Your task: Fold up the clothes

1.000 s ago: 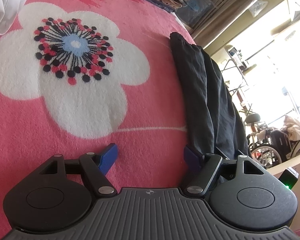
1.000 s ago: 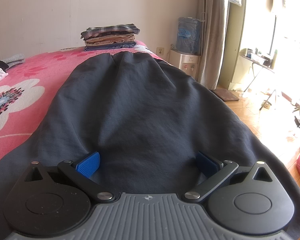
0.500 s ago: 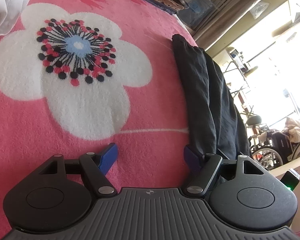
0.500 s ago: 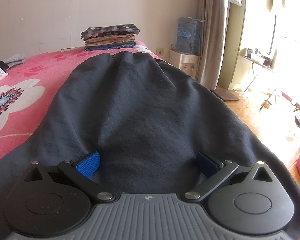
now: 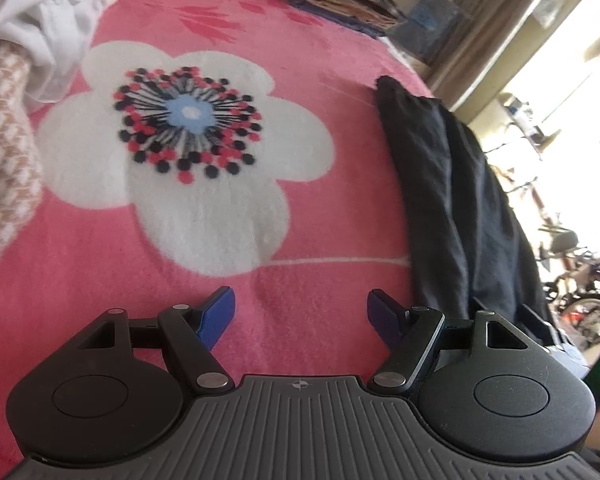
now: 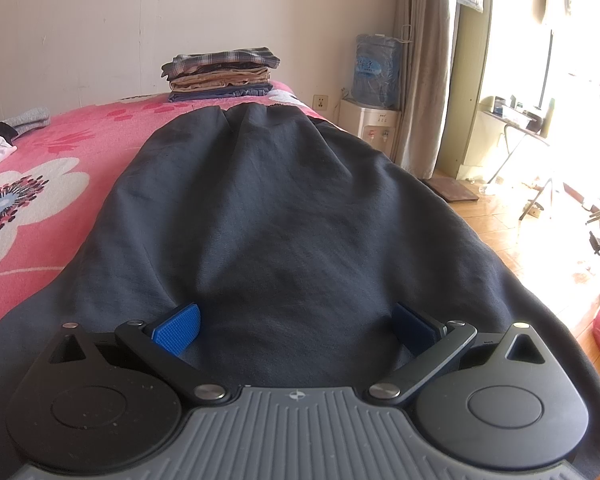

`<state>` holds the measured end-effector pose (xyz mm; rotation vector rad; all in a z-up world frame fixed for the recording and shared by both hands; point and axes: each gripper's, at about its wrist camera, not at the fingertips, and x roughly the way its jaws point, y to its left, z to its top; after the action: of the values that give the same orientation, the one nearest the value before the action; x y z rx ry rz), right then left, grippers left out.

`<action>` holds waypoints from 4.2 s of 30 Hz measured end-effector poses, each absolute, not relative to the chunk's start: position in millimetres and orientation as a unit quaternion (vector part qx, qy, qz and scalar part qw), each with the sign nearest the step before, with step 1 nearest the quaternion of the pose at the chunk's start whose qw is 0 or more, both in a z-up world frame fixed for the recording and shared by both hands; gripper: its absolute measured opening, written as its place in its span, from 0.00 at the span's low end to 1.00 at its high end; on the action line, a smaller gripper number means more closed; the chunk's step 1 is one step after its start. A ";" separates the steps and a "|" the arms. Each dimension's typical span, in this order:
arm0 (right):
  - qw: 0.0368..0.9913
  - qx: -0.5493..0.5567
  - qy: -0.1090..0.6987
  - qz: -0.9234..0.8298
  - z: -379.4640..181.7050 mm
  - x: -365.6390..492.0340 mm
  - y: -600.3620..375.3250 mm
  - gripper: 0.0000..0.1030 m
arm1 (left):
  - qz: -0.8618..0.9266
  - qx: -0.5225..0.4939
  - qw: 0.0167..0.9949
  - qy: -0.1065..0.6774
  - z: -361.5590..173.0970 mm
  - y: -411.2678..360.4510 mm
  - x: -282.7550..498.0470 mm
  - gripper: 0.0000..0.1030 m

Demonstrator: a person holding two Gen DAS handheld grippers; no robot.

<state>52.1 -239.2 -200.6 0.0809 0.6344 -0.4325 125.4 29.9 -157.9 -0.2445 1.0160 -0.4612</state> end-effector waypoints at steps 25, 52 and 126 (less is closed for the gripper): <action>0.927 0.040 0.309 -0.211 -200.6 51.3 -238.5 1.00 | -0.208 -0.110 0.853 0.466 -155.5 20.5 114.6 0.71; 0.927 0.040 0.308 -0.210 -200.1 50.0 -238.5 1.00 | -0.236 -0.175 0.850 0.436 -154.2 31.4 116.5 0.71; 0.863 -0.140 0.481 -0.069 -139.8 -34.1 -118.6 0.38 | -0.382 -0.119 0.789 0.466 -135.3 -30.9 89.8 0.02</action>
<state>-34.1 -118.6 -139.8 -0.2946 1.0086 -0.1452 89.8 -30.9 -135.3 -0.2552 1.0035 -0.8236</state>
